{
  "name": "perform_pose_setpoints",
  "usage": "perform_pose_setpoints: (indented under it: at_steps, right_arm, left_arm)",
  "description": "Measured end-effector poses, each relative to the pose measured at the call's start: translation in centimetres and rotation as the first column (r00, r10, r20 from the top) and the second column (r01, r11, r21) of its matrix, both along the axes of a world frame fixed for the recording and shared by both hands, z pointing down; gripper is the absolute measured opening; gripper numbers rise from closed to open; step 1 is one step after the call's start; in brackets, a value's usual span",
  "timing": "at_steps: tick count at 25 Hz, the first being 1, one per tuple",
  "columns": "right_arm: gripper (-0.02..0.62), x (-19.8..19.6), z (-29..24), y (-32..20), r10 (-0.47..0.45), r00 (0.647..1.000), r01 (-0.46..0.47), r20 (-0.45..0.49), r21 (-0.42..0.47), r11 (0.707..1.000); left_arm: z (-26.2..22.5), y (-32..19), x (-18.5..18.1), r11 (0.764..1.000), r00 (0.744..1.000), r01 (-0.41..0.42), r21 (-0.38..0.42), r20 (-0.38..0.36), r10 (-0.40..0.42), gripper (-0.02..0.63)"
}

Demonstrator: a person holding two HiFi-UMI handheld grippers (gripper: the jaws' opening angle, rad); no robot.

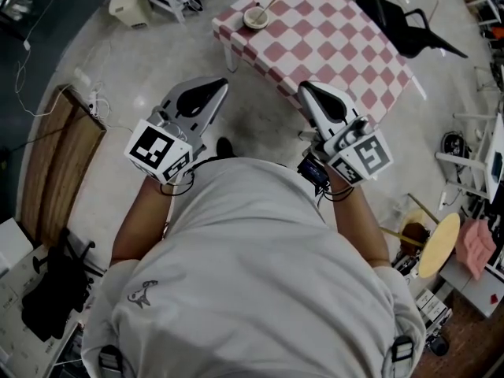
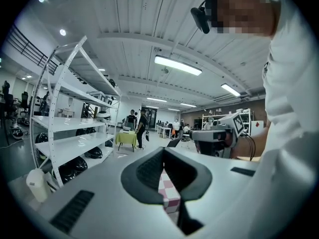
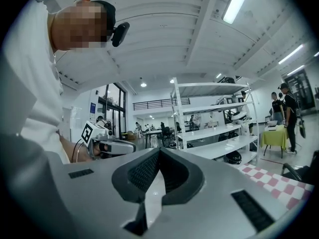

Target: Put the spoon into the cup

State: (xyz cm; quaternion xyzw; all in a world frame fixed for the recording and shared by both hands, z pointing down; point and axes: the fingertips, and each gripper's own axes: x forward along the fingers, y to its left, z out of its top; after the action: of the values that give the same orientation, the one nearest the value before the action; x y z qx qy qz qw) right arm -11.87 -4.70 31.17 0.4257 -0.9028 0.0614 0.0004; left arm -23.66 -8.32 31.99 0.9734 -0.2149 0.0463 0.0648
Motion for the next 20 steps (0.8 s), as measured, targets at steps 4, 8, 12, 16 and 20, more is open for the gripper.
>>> perform_pose_setpoints:
  at_steps: [4,8,12,16,20]
  right_arm:
    - [0.032,2.4,0.0,2.3,-0.011,1.000,0.011,0.020,-0.010,1.000]
    - [0.032,5.0,0.6,5.5,-0.028,0.999,0.028,0.030,-0.016,0.999]
    - [0.032,7.8,1.0,9.1,-0.043,0.998,0.043,0.036,-0.018,0.999]
    - [0.032,9.7,1.6,12.3,-0.074,0.996,0.075,0.042,-0.018,0.997]
    - [0.032,10.8,2.0,15.3,-0.089,0.995,0.090,0.041,-0.018,0.996]
  left_arm:
    - [0.7,2.1,4.0,1.000,1.000,-0.019,-0.014,0.010,0.019,0.014]
    - [0.7,4.9,7.5,1.000,1.000,-0.015,-0.010,0.010,0.015,0.014]
    - [1.1,8.3,10.2,1.000,1.000,-0.001,-0.008,0.017,0.001,0.014]
    - [1.8,12.0,12.2,1.000,0.999,0.029,-0.005,0.023,-0.029,0.014]
    - [2.4,15.4,13.4,0.999,0.999,0.050,-0.011,0.014,-0.050,0.014]
